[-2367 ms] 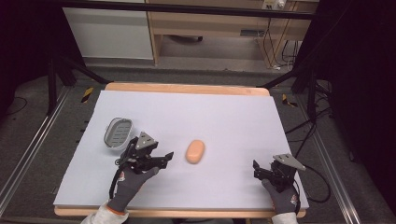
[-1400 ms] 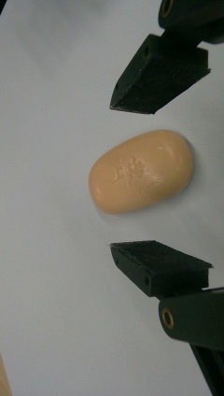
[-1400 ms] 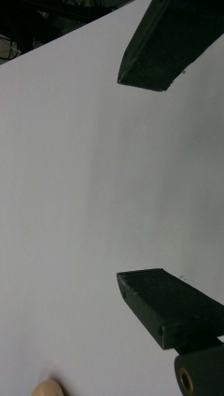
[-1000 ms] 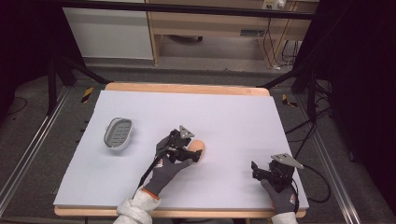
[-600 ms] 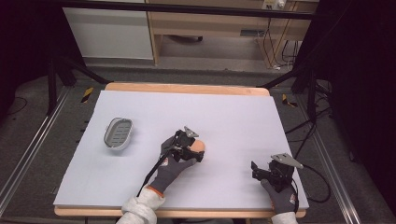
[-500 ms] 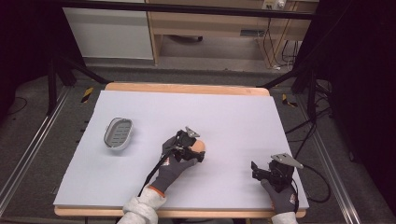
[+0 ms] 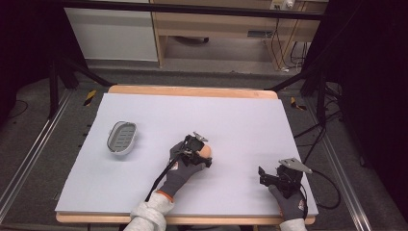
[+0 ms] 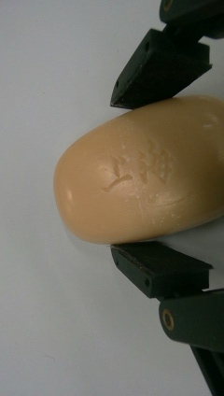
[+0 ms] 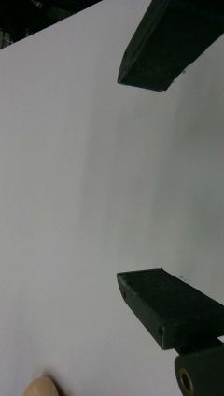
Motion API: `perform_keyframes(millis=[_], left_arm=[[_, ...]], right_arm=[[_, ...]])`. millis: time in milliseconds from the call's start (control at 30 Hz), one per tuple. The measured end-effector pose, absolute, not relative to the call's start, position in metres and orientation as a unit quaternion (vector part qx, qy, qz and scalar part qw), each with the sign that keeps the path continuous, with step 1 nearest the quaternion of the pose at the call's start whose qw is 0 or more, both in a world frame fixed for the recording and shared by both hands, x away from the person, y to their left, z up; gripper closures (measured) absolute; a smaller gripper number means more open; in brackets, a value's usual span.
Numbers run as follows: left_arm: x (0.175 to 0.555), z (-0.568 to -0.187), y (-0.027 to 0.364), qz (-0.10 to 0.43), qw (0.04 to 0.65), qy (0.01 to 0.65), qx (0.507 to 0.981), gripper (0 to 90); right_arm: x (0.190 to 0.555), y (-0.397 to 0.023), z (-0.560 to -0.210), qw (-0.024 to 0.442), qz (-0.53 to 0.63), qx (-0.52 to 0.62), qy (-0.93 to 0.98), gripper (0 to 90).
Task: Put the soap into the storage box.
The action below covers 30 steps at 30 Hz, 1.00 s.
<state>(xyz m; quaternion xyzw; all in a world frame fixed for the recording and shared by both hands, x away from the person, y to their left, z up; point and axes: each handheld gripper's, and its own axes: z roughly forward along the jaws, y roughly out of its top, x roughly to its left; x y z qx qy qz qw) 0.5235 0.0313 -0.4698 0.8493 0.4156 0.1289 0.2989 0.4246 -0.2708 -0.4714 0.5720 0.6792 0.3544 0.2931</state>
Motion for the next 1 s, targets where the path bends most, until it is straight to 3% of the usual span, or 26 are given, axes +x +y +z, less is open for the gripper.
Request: perform_keyframes(millis=[433,667,1000], left_arm=[[0.5232,-0.4702,0.0257,0.14,0.281,0.415,0.854,23.6],[0.524,-0.469,0.027,0.142,0.28,0.425,0.849,29.5],[0.5246,-0.466,0.03,0.131,0.284,0.428,0.848,30.4]], right_arm=[[0.4251,-0.27,-0.4718,0.292,0.352,0.572,0.681,6.0],[0.4252,-0.2699,-0.4719,0.292,0.352,0.57,0.683,5.9],[0.4252,-0.2701,-0.4718,0.292,0.352,0.571,0.682,5.9]])
